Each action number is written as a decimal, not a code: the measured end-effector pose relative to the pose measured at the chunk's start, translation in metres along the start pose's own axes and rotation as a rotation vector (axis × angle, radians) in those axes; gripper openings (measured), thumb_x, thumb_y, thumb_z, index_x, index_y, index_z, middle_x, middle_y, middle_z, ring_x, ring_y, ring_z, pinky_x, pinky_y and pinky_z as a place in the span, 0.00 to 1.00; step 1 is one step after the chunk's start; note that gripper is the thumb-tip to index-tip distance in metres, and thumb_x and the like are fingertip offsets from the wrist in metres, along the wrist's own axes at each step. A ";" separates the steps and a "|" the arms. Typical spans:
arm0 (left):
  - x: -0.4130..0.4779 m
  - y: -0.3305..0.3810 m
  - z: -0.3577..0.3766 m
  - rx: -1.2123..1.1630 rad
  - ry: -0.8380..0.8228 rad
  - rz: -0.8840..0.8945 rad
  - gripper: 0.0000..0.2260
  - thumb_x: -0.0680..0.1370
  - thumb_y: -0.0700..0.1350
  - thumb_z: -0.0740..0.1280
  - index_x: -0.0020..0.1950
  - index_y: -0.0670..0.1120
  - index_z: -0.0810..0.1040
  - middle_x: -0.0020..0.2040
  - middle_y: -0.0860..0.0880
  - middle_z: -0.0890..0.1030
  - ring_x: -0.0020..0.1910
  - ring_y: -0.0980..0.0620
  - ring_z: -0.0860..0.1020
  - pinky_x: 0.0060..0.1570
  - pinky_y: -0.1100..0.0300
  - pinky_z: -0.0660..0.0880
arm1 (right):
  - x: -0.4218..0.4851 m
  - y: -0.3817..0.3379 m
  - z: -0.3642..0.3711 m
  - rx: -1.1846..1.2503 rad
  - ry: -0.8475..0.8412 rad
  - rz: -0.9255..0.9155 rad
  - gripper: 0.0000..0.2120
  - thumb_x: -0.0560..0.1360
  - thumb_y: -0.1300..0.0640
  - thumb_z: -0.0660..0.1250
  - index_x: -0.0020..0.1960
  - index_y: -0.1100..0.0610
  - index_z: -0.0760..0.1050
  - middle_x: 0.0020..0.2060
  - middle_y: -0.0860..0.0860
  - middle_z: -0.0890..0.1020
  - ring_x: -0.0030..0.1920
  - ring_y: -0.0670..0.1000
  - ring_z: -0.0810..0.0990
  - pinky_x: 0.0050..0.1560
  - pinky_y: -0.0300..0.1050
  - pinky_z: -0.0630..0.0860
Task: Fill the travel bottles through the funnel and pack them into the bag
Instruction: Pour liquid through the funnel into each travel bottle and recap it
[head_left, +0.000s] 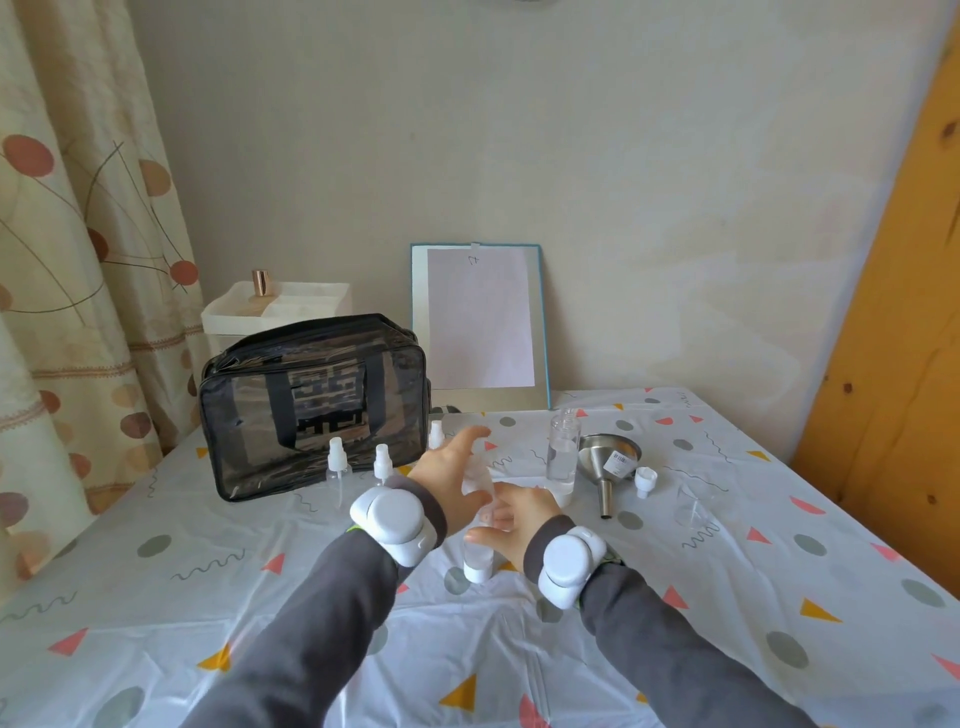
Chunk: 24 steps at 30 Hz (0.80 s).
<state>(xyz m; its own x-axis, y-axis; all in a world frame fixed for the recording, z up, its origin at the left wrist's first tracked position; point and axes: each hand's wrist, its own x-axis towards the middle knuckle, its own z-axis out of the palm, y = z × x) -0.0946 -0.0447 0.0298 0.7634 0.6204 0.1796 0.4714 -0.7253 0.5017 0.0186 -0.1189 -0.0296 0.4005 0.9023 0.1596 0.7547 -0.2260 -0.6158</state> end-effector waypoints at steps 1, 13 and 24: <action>-0.001 -0.001 0.003 -0.032 0.029 -0.015 0.29 0.73 0.45 0.67 0.70 0.56 0.58 0.54 0.50 0.75 0.55 0.48 0.76 0.57 0.59 0.67 | 0.001 0.001 0.001 0.009 0.006 0.003 0.12 0.68 0.49 0.72 0.46 0.48 0.71 0.32 0.38 0.73 0.39 0.40 0.75 0.37 0.24 0.63; -0.009 -0.014 0.031 -0.507 0.157 -0.023 0.30 0.74 0.41 0.68 0.73 0.49 0.58 0.56 0.49 0.78 0.57 0.54 0.75 0.59 0.61 0.72 | 0.002 0.003 0.002 0.107 0.013 0.080 0.22 0.64 0.48 0.75 0.55 0.50 0.73 0.43 0.43 0.80 0.47 0.44 0.80 0.54 0.43 0.77; -0.019 -0.025 0.049 -0.557 0.112 -0.208 0.16 0.71 0.47 0.72 0.58 0.47 0.78 0.53 0.50 0.82 0.53 0.54 0.79 0.59 0.55 0.74 | -0.001 -0.004 -0.006 0.114 -0.038 0.093 0.27 0.66 0.51 0.73 0.63 0.52 0.69 0.53 0.47 0.82 0.52 0.47 0.80 0.52 0.36 0.72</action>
<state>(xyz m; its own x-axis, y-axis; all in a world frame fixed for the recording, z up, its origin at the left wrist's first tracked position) -0.0985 -0.0530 -0.0277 0.6149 0.7819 0.1028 0.2804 -0.3386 0.8982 0.0182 -0.1213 -0.0226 0.4442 0.8932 0.0700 0.6508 -0.2680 -0.7104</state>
